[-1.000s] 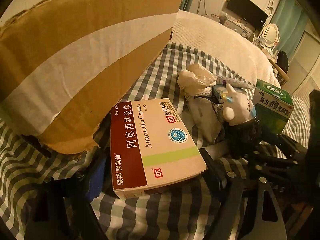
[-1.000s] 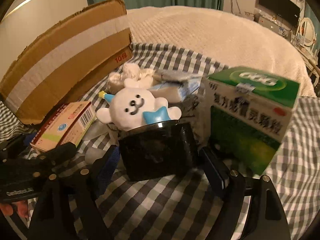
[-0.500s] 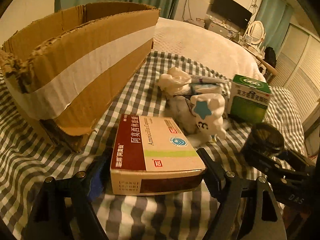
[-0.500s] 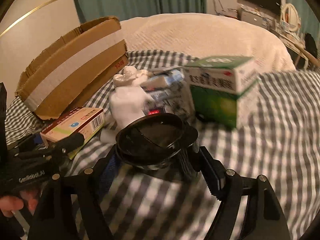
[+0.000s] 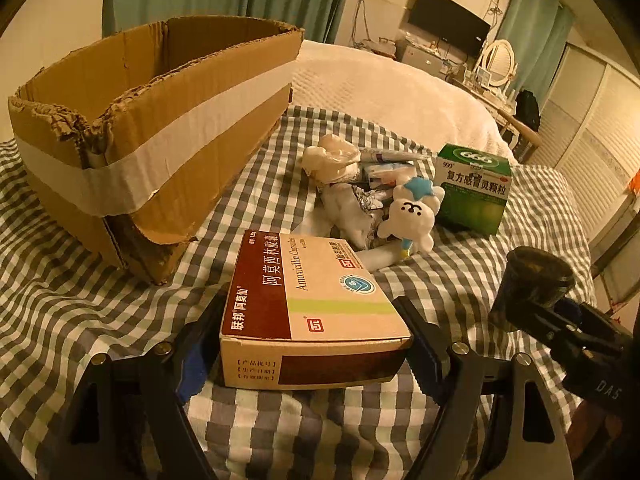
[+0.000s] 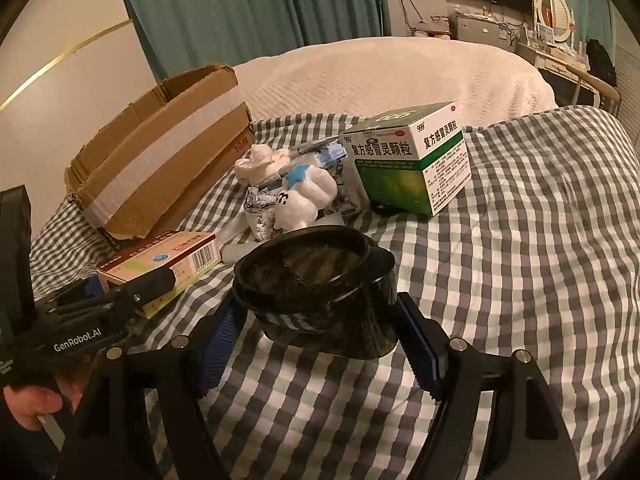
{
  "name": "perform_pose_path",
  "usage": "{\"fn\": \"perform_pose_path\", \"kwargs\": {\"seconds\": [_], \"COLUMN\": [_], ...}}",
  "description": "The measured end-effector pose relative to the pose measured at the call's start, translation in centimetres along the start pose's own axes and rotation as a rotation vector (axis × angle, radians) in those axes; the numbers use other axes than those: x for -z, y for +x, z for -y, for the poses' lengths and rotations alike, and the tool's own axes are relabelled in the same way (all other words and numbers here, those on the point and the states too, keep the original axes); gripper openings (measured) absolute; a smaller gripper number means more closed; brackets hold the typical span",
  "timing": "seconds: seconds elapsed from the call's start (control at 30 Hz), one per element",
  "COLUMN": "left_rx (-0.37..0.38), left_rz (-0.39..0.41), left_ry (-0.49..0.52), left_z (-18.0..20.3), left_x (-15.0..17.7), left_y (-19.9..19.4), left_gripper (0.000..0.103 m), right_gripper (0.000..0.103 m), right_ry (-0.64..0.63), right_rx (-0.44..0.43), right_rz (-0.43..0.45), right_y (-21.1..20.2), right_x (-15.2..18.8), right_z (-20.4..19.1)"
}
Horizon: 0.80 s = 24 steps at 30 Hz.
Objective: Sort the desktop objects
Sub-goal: 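Grasp the black round cup with the right tool while the left tool holds the Amoxicillin box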
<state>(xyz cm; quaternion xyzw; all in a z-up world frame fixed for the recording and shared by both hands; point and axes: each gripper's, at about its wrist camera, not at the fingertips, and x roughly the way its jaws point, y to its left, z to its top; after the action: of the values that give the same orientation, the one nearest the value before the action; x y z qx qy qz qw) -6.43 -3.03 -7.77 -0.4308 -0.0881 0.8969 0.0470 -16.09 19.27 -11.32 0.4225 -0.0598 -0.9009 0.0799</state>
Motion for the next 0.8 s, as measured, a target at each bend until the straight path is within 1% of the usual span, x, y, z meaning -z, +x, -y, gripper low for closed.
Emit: {"fn": "perform_pose_path", "kwargs": {"seconds": [0.1,0.33,0.5,0.63,0.73,0.8], "left_rx": [0.0,0.051,0.024,-0.02,-0.018,-0.016], "left_rz": [-0.021,-0.031,-0.055,-0.076,-0.076,-0.082], "left_ry": [0.004,0.053,0.097,0.14,0.138,0.12], "left_z": [0.1,0.7,1.3,1.9,2.0,2.0], "left_x": [0.1,1.6,2.4,2.6,2.2,1.6], "left_y": [-0.2,-2.6,-1.5,-0.3,0.1,0.5], "left_gripper": [0.083,0.083,0.084,0.085,0.092,0.093], "right_gripper": [0.073,0.07,0.07,0.071,0.071,0.072], "right_ry": [0.0,-0.002,-0.01,0.025,0.019,0.011], "right_rx": [0.0,-0.023,-0.022,-0.038,-0.025,-0.015], "right_rz": [0.003,-0.005,-0.02,-0.035,-0.053,-0.054], "right_y": [-0.1,-0.4,0.2,0.8,1.5,1.7], "right_x": [0.0,0.1,0.5,0.6,0.8,0.8], "right_z": [0.1,-0.1,-0.4,0.1,0.0,-0.3]}}
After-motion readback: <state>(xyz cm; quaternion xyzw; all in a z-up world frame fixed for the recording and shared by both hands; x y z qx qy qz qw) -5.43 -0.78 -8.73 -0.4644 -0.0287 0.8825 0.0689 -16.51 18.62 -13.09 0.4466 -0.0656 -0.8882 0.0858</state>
